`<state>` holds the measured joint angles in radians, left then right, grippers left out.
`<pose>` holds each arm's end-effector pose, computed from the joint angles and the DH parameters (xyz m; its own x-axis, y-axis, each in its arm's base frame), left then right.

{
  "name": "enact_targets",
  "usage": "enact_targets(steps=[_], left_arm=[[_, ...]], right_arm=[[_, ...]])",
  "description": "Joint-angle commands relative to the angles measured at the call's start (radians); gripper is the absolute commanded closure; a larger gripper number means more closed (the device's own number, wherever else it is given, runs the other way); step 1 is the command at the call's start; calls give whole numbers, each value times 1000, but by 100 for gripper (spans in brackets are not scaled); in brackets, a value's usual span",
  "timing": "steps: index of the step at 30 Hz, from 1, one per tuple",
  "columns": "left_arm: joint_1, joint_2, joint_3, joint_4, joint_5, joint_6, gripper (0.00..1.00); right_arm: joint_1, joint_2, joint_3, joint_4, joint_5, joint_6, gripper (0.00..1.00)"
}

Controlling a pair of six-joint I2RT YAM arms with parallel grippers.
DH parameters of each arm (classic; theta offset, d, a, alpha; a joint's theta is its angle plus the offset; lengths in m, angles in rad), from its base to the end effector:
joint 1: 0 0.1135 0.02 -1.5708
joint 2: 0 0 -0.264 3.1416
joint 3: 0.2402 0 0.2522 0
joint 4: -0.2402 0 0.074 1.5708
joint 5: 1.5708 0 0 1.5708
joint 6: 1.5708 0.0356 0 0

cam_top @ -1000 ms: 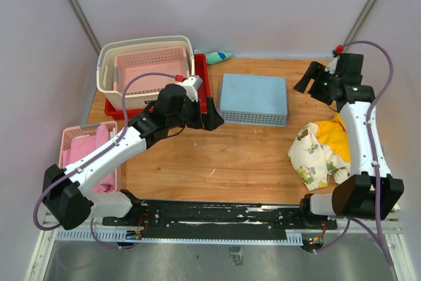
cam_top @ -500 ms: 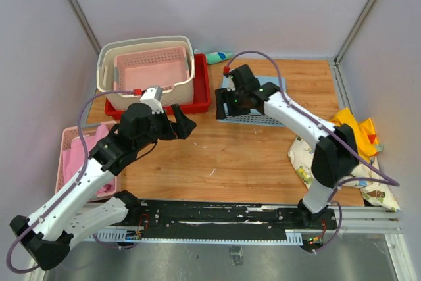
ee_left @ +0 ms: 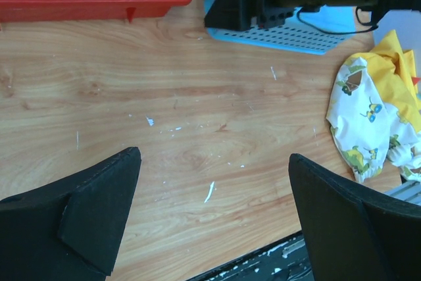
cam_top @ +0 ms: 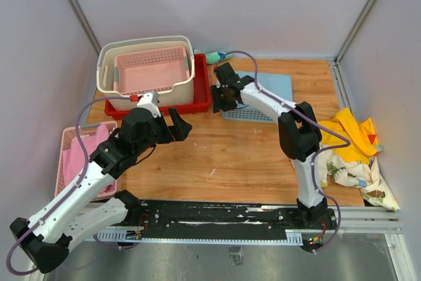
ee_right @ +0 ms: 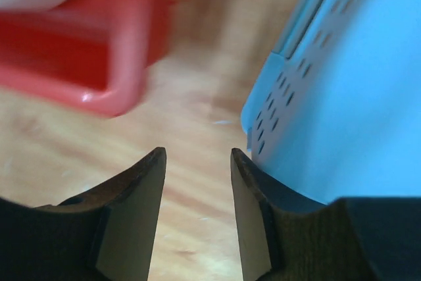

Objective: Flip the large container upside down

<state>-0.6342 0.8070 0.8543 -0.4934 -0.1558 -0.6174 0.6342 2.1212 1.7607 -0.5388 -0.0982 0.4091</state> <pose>0.1464 -0.1009 0.3286 -0.5570 -0.3003 -0.7744 0.1842 0.8645 -0.4677 0.3818 0.2852 0.2226 -0.8327 -0.1211 -0.5403 -0.3352 0.8869 0.3179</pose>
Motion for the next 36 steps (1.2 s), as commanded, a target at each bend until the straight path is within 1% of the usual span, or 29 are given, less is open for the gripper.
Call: enact_targets(steps=[1,4,6,7,10,12,15,18,21,23,26,30,36], left_arm=[[2,7,-15,81,11,-2,1],[2,41,-5,123,33,0,1],[2,65,6,142,47,5,1],[2,75,10,147,53,9,1],[2,93,11,161,64,19,1],[2,102,12,165,67,27,1],[2,108,17,163,71,39,1],[2,117,21,157,69,54,1],[2,129,30,153,76,73,1],[2,135,45,141,84,83,1],[2,135,61,131,90,94,1],[2,130,68,120,97,100,1],[2,141,68,119,112,106,1]], right_arm=[[-134,-26,52,-54,237,-66,55],[-165,-81,57,-82,320,-103,53],[-169,-131,25,-87,355,-124,51],[-168,-191,-9,-80,359,-125,49],[-169,-273,-129,-7,313,-121,48],[-168,-293,-188,8,261,-106,48],[-168,-287,-237,-4,203,-95,49],[-173,-252,-267,16,189,-90,49],[-196,-168,-195,31,160,-97,50],[-218,-81,-119,18,192,-106,50],[-269,-2,-12,-12,244,-110,53],[-347,24,42,-12,291,-101,53],[-388,0,48,-17,414,-106,50]])
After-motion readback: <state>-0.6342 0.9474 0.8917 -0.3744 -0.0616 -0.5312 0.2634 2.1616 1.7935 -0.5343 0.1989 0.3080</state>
